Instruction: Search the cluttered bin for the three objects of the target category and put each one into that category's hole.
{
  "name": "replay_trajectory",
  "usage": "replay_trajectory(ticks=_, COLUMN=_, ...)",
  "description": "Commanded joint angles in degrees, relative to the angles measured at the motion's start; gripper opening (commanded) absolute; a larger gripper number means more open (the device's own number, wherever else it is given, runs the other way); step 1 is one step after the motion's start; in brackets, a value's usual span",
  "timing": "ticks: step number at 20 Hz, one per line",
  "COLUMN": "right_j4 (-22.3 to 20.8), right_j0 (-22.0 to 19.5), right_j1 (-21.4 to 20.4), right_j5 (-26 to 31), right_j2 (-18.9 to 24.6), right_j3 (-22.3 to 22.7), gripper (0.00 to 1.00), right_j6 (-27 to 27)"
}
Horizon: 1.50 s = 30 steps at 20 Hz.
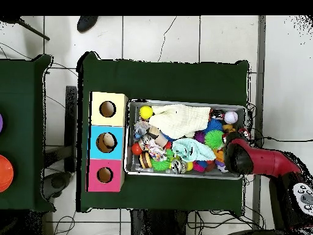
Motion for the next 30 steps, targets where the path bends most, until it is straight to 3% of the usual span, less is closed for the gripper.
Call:
replay_trajectory(ticks=1, right_j4=3.90, right_j0=-1.61, right_j1=3.04, right_j5=11.01, right_j2=4.43, right_j3=5.28, gripper=1.00, right_j6=3.27)
replay_trajectory(ticks=11, right_j4=8.69, right_j0=-5.13, right_j1=4.41, right_j5=10.57, right_j2=7.41, right_j3=7.65, gripper=1.00, right_j6=4.77)
replay_trajectory(ticks=15, right_j4=10.07, right_j0=-7.42, right_j1=5.66, right_j5=11.64, right_j2=9.82, right_j3=8.53, gripper=1.00, right_j6=2.81)
replay_trajectory(ticks=30, right_j4=9.76, right_j0=-8.66, right_j1=6.15, right_j5=11.42, right_j2=11.32, right_j3=9.25, gripper=1.00, right_j6=1.34)
